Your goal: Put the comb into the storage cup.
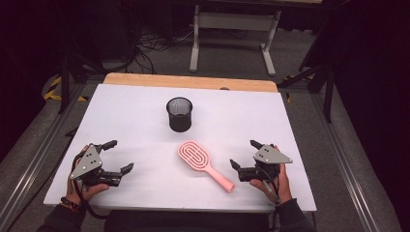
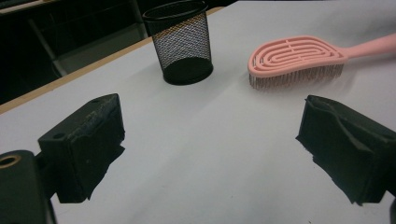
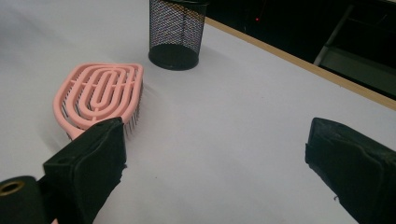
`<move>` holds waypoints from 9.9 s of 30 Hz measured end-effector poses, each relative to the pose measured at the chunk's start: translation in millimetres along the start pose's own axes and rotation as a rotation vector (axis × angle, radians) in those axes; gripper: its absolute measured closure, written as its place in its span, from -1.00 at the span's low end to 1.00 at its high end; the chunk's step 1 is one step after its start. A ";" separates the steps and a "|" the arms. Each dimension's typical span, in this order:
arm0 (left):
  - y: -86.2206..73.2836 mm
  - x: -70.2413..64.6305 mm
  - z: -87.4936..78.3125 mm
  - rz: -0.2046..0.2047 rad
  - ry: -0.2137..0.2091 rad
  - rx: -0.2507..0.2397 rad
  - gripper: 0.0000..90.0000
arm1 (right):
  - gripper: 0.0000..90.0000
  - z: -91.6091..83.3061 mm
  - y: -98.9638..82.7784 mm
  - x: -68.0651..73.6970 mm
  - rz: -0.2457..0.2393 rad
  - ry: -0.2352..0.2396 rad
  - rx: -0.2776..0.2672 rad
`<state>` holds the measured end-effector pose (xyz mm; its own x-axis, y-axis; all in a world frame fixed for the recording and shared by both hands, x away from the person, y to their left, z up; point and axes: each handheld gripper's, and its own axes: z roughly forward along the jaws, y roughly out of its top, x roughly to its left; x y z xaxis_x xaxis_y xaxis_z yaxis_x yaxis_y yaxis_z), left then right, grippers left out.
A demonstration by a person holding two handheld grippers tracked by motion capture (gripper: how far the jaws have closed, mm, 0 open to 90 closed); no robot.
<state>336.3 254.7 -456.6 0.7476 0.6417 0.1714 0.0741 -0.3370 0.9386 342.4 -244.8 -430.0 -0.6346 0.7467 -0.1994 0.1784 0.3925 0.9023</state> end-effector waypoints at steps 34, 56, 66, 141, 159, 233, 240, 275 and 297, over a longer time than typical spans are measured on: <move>-1.5 -5.0 2.6 0.009 -0.024 0.037 -0.84 | -0.47 79.3 45.4 50.8 -0.069 0.261 0.617; -1.5 -7.1 5.1 0.003 -0.043 0.044 -0.84 | 0.41 95.3 41.8 66.2 -0.120 0.294 0.692; -2.3 -7.3 6.6 0.003 -0.047 0.050 -0.84 | 0.51 93.9 39.2 64.3 -0.110 0.318 0.671; -1.2 -8.9 15.7 -0.062 -0.069 0.081 -0.77 | 0.54 31.1 50.5 41.9 -0.089 -0.058 -0.053; 24.7 -13.0 30.0 -0.095 -0.105 -0.004 -0.75 | 0.54 41.0 48.3 57.1 -0.121 -0.047 -0.084; 88.4 -60.1 80.9 -0.289 -0.326 -0.291 0.38 | 0.46 67.8 46.6 118.2 -0.206 0.066 -0.096; 90.9 -57.8 73.2 -0.262 -0.314 -0.302 0.39 | 0.12 64.7 48.0 116.9 -0.195 0.082 -0.103; 89.7 -27.8 46.5 -0.244 -0.182 -0.282 0.41 | -0.42 20.4 30.6 67.6 -0.189 0.051 -0.170; 86.7 -12.7 40.8 -0.241 -0.128 -0.254 0.41 | -0.71 12.2 13.7 47.9 -0.169 -0.020 -0.140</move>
<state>360.2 189.2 -389.7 0.8065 0.5848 -0.0869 0.1036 0.0050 0.9946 323.6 -197.1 -431.9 -0.6314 0.6878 -0.3582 -0.0361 0.4354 0.8995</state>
